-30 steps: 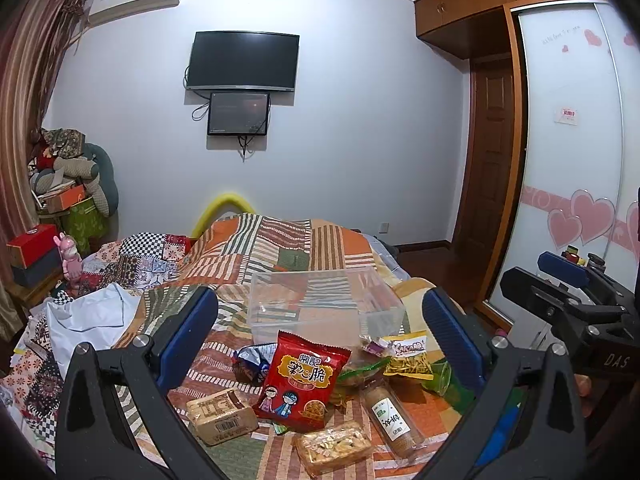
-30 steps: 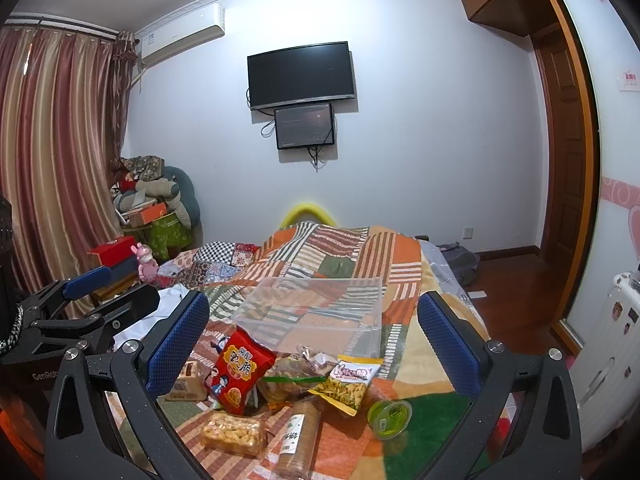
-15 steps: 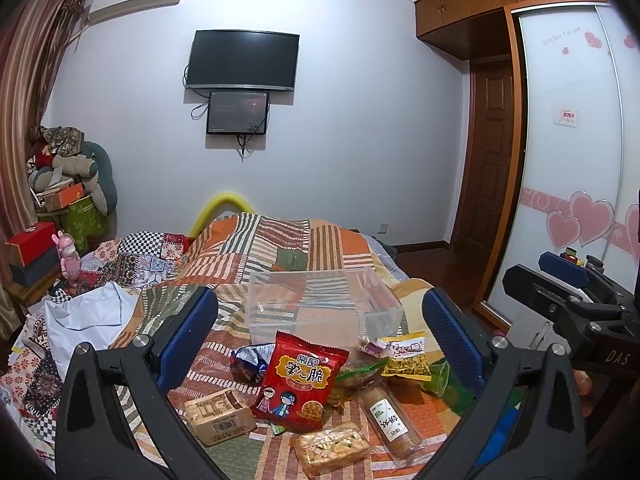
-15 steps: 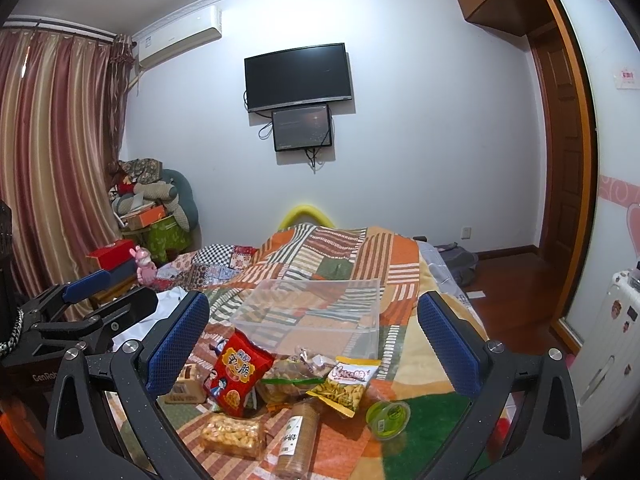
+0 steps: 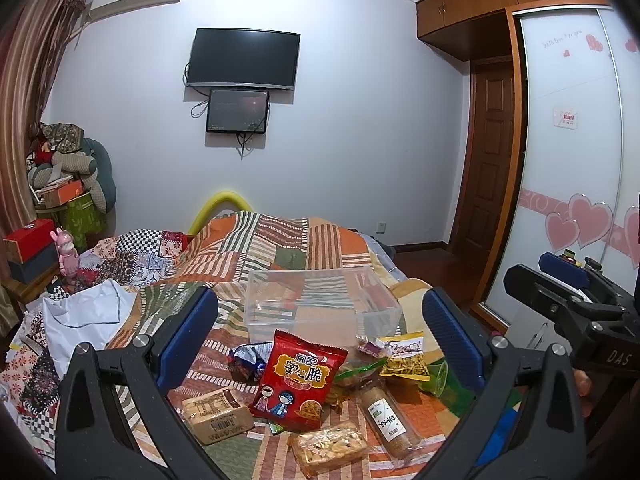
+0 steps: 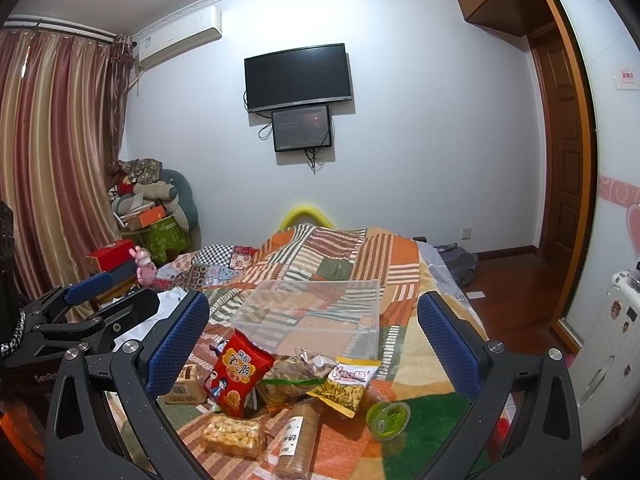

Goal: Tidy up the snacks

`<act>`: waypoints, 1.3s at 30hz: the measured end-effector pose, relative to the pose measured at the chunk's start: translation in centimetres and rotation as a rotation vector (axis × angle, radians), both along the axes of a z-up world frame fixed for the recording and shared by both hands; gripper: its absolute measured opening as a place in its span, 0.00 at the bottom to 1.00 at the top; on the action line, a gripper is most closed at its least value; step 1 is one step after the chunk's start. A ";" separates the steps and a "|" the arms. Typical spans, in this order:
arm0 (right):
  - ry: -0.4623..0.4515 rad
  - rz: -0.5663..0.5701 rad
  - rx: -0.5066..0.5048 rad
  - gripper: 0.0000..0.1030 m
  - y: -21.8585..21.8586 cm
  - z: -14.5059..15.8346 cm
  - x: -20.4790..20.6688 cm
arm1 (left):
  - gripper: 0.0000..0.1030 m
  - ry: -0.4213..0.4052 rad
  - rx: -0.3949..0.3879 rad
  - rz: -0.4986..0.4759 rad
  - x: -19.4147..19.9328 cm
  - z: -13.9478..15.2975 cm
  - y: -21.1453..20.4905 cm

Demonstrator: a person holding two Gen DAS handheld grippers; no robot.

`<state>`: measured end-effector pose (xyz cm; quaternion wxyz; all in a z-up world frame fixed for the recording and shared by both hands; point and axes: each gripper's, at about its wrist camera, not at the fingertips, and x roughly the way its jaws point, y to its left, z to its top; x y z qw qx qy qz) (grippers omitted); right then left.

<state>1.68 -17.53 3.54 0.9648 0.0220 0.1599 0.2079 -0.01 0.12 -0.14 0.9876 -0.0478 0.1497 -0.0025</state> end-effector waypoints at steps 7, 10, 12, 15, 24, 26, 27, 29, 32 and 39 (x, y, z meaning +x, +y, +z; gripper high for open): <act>0.001 0.000 0.000 1.00 0.0 0.0 0.0 | 1.00 -0.002 0.005 0.000 -0.1 0.0 0.0; 0.000 -0.001 0.001 1.00 0.0 0.0 0.0 | 1.00 -0.002 0.009 0.000 -0.1 0.0 -0.1; -0.001 -0.003 0.002 1.00 0.0 0.0 0.0 | 1.00 -0.003 0.012 0.000 -0.1 0.0 -0.1; 0.003 -0.004 0.006 1.00 0.0 -0.1 0.0 | 1.00 -0.005 0.015 0.000 -0.1 0.1 -0.2; 0.025 -0.002 0.003 1.00 -0.1 -0.8 0.5 | 1.00 0.006 0.019 -0.003 0.3 -0.2 -0.2; 0.033 -0.003 0.003 1.00 -0.2 -1.0 0.7 | 1.00 0.009 0.020 0.001 0.6 -0.4 -0.2; 0.039 -0.004 0.001 1.00 -0.2 -1.1 0.9 | 1.00 0.011 0.020 0.003 0.7 -0.5 -0.1; 0.051 -0.008 0.000 1.00 -0.3 -1.5 1.3 | 0.99 0.024 0.013 -0.002 1.1 -0.8 0.1; 0.074 -0.011 -0.004 1.00 -0.4 -2.1 1.9 | 0.93 0.056 -0.015 -0.012 2.1 -1.4 0.6; 0.155 0.004 -0.021 0.91 -0.6 -3.9 3.9 | 0.84 0.179 -0.051 -0.012 5.3 -4.2 2.0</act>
